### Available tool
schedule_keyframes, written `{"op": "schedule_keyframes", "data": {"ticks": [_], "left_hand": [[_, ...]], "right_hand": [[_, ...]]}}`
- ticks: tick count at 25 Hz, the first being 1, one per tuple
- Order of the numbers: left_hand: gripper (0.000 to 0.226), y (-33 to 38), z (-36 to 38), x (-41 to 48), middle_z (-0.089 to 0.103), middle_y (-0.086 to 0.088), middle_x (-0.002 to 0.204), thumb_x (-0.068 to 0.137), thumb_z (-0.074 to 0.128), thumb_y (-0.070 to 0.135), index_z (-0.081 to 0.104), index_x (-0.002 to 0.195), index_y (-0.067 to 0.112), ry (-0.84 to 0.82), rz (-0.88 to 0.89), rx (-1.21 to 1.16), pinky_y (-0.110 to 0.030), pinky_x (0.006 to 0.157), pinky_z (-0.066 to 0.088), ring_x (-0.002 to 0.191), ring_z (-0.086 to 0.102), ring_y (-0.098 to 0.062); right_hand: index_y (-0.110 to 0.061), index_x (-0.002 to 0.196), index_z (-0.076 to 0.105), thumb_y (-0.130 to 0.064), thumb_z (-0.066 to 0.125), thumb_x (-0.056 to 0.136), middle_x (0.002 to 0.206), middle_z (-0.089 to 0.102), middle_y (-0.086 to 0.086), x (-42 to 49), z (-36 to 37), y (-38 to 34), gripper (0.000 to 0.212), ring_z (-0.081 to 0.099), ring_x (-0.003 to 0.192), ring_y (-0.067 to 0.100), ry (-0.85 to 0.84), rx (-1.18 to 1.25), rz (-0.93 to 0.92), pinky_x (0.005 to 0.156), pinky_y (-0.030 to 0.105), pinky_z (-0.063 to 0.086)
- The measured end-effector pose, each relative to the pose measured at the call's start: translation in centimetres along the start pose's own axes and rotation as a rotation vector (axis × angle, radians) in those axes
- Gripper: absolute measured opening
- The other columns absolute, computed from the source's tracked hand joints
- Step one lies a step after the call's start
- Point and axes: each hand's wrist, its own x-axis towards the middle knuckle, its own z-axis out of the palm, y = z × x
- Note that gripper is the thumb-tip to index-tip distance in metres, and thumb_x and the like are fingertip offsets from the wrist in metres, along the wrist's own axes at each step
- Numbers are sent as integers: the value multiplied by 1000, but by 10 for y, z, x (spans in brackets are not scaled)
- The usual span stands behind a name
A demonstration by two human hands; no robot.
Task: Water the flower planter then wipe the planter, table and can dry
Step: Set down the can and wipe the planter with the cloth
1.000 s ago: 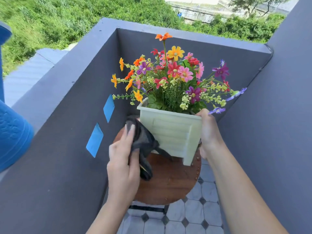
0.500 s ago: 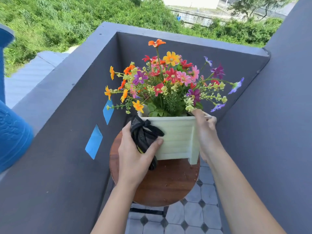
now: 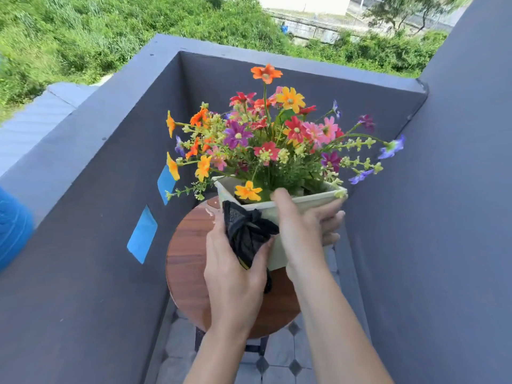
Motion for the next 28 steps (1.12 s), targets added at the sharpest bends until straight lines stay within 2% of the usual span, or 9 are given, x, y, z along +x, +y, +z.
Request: {"op": "schedule_keyframes", "data": {"ticks": [3,7,10,12,15,18,21,24,28], "left_hand": [[69,8,2,-5,51,-2,115,75,68,27,41,136,8,15,82,45,6,88,23,108,44,-9],[58,15,5,-4,34,-1,139,91,37,57,23,142,35,-13,183,75,-17,106,21,127,30,-12],[46,22,9,4,18,10,153,94,19,58,12,140,55,-66,186,75,-11,109,5,134,13,2],[42,15,7,18,24,10,154,97,22,50,18,139,56,-55,58,23,-22,114,11,139,15,-2],[41,-2,3,46,37,-14,149,99,26,41,37,138,34,7,-174,-25,-47,112,25,140,26,-25],[42,14,8,34,18,-9,157,96,29,41,48,132,29,-67,-17,-49,-30,116,16,145,11,-17],[38,20,9,30,1,8,155,98,29,38,43,133,37,-94,88,-37,-22,113,14,146,5,-18],[45,6,9,54,12,5,159,100,25,37,19,144,41,-28,-175,-67,-27,111,13,147,1,-19],[53,-9,14,35,25,1,156,99,25,39,12,149,29,31,-349,7,-37,109,22,144,16,-27]], "right_hand": [[-28,148,-15,-52,46,58,152,6,0,9,-6,-5,111,12,138,32,-13,-24,9,97,39,24],[-33,147,6,-48,49,47,141,24,5,27,-9,-12,109,37,126,35,-106,52,124,102,49,36],[-43,108,23,-52,52,33,135,37,4,31,-11,-13,81,50,119,39,-267,114,229,97,58,40],[-36,111,31,-52,54,43,144,36,5,37,-17,-12,74,50,117,41,-269,119,244,90,65,43],[-26,125,34,-44,47,75,138,32,5,48,-22,-8,56,46,112,39,-249,164,232,74,62,52],[-25,121,38,-48,39,67,136,38,10,53,-23,-6,60,47,113,41,-246,173,257,65,56,54],[-41,93,21,-45,37,71,112,43,5,57,-22,-7,27,50,95,35,-267,145,245,72,59,53],[-42,89,20,-37,42,77,85,37,1,59,-28,-1,26,46,72,28,-289,205,243,65,47,50],[-39,96,26,-39,44,71,102,42,7,63,-29,1,30,49,82,29,-297,241,250,73,52,50]]}}
